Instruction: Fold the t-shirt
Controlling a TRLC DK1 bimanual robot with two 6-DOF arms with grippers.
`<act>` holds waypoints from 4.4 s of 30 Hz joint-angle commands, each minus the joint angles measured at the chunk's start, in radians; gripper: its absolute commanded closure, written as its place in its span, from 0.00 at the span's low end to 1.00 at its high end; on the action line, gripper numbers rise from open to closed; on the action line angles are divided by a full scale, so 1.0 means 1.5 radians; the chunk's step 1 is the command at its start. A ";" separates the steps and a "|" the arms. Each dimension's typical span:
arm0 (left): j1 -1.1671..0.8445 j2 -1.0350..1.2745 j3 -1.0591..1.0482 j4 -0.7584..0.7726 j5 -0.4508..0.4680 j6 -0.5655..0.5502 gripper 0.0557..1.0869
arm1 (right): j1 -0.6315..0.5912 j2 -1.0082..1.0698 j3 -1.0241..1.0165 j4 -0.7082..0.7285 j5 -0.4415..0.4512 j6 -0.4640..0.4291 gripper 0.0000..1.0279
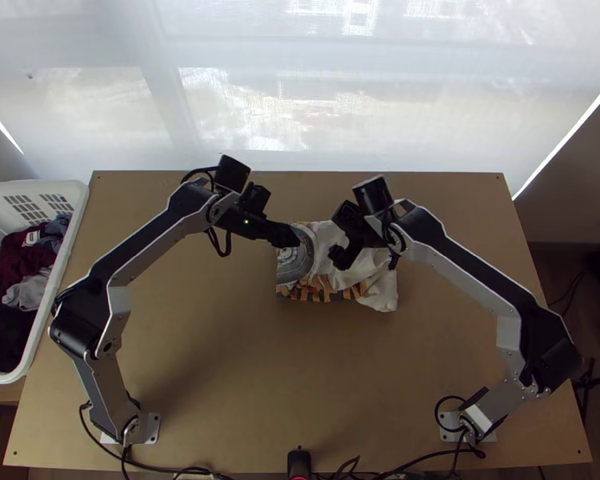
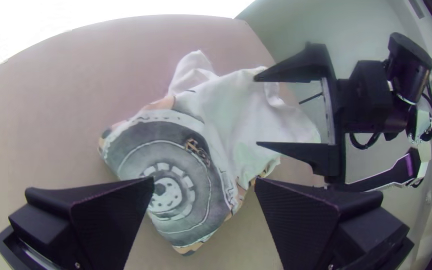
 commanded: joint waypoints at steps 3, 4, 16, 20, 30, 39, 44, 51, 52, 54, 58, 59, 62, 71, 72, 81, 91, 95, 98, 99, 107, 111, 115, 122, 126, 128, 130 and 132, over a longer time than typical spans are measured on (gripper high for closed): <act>-0.062 0.047 0.015 0.008 -0.015 0.000 0.05 | 0.002 -0.022 -0.167 0.072 -0.002 0.020 0.05; -0.065 0.052 0.021 0.008 -0.015 -0.001 0.05 | -0.001 -0.031 -0.181 0.076 -0.002 0.026 0.05; -0.069 0.134 0.030 0.007 -0.030 0.017 0.05 | -0.017 -0.067 -0.294 0.124 -0.002 0.044 0.05; -0.065 0.160 0.030 0.008 -0.040 0.024 0.05 | -0.028 -0.061 -0.306 0.140 -0.002 0.044 0.05; -0.071 0.145 0.047 0.010 -0.053 0.025 0.05 | -0.036 -0.094 -0.291 0.141 -0.002 0.047 0.05; 0.009 -0.039 0.084 -0.054 -0.053 0.009 0.05 | -0.018 -0.150 -0.145 0.051 -0.007 0.028 0.05; 0.100 -0.150 0.023 -0.076 -0.053 0.007 0.05 | 0.023 -0.112 -0.108 0.053 -0.008 0.027 0.05; 0.235 -0.293 -0.093 -0.103 -0.053 0.013 0.05 | 0.090 -0.011 -0.107 0.116 -0.010 0.031 0.05; 0.253 -0.312 -0.110 -0.109 -0.053 0.015 0.05 | 0.098 0.003 -0.107 0.122 -0.012 0.031 0.05; 0.286 -0.350 -0.143 -0.122 -0.053 0.018 0.05 | 0.109 0.031 -0.111 0.134 -0.018 0.030 0.05; 0.354 -0.426 -0.202 -0.147 -0.053 0.026 0.05 | 0.104 0.071 -0.121 0.162 -0.027 0.030 0.05; 0.372 -0.442 -0.213 -0.152 -0.055 0.027 0.05 | 0.099 0.077 -0.124 0.168 -0.031 0.030 0.05; 0.429 -0.478 -0.234 -0.173 -0.053 0.035 0.05 | 0.077 0.092 -0.139 0.185 -0.039 0.030 0.05; 0.532 -0.519 -0.234 -0.241 -0.053 0.090 0.05 | -0.065 0.129 -0.156 0.220 -0.063 0.011 0.05; 0.537 -0.521 -0.234 -0.246 -0.053 0.091 0.05 | -0.083 0.133 -0.155 0.221 -0.065 0.008 0.05; 0.565 -0.530 -0.237 -0.268 -0.053 0.109 0.05 | -0.239 0.145 -0.148 0.229 -0.079 -0.016 0.05; 0.573 -0.554 -0.258 -0.272 -0.053 0.115 0.05 | -0.422 0.155 -0.098 0.233 -0.080 -0.009 0.05; 0.573 -0.563 -0.258 -0.278 -0.053 0.118 0.05 | -0.485 0.168 -0.069 0.233 -0.080 0.003 0.05; 0.574 -0.569 -0.258 -0.284 -0.055 0.124 0.05 | -0.528 0.179 -0.051 0.233 -0.080 0.010 0.05; 0.576 -0.571 -0.258 -0.286 -0.055 0.126 0.05 | -0.541 0.182 -0.047 0.233 -0.081 0.010 0.05; 0.581 -0.591 -0.264 -0.300 -0.055 0.138 0.05 | -0.602 0.182 -0.031 0.233 -0.095 0.009 0.05; 0.579 -0.612 -0.277 -0.299 -0.055 0.138 0.05 | -0.608 0.135 -0.031 0.231 -0.150 0.036 0.05; 0.577 -0.645 -0.315 -0.265 -0.067 0.135 0.05 | -0.597 0.066 -0.023 0.233 -0.187 0.075 0.05; 0.577 -0.735 -0.403 -0.128 -0.191 0.118 0.05 | -0.538 -0.081 -0.029 0.212 -0.213 0.162 0.05; 0.577 -0.812 -0.507 -0.032 -0.271 0.135 0.05 | -0.434 -0.251 -0.163 0.239 -0.210 0.164 0.05; 0.578 -0.854 -0.558 -0.005 -0.272 0.089 0.05 | -0.381 -0.341 -0.265 0.306 -0.184 0.161 0.05; 0.578 -0.901 -0.609 0.014 -0.272 0.068 0.05 | -0.327 -0.417 -0.365 0.345 -0.114 0.176 0.05; 0.577 -0.943 -0.657 0.032 -0.272 0.071 0.05 | -0.312 -0.478 -0.466 0.400 -0.099 0.217 0.05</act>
